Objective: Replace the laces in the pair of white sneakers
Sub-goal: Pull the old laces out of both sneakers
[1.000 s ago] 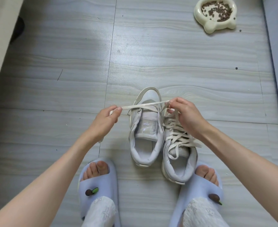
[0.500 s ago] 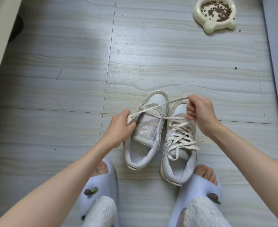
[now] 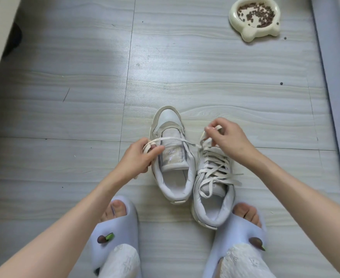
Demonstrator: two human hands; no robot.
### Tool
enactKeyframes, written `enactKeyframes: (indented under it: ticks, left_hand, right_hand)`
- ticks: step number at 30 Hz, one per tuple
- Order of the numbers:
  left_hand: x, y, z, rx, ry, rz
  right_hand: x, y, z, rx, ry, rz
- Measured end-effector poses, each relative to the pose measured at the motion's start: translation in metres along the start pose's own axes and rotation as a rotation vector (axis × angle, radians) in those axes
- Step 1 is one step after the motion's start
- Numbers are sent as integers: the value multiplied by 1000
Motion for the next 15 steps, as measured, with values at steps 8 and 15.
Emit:
enactKeyframes:
  ticks: [8, 15]
  left_hand:
    - [-10, 5, -71, 337, -86, -43]
    - [26, 11, -87, 249, 173, 153]
  right_hand:
    - [27, 8, 82, 15, -857, 305]
    - [29, 4, 101, 14, -953, 255]
Point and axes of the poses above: each hand's wrist, its own y-axis away from the middle knuckle, its own x-axis out of the palm, z = x × y, the point moved 8 cm from there along -y, towards the middle knuckle, and after that the axes turned 2 degrees about x, right-handed, at the moved point
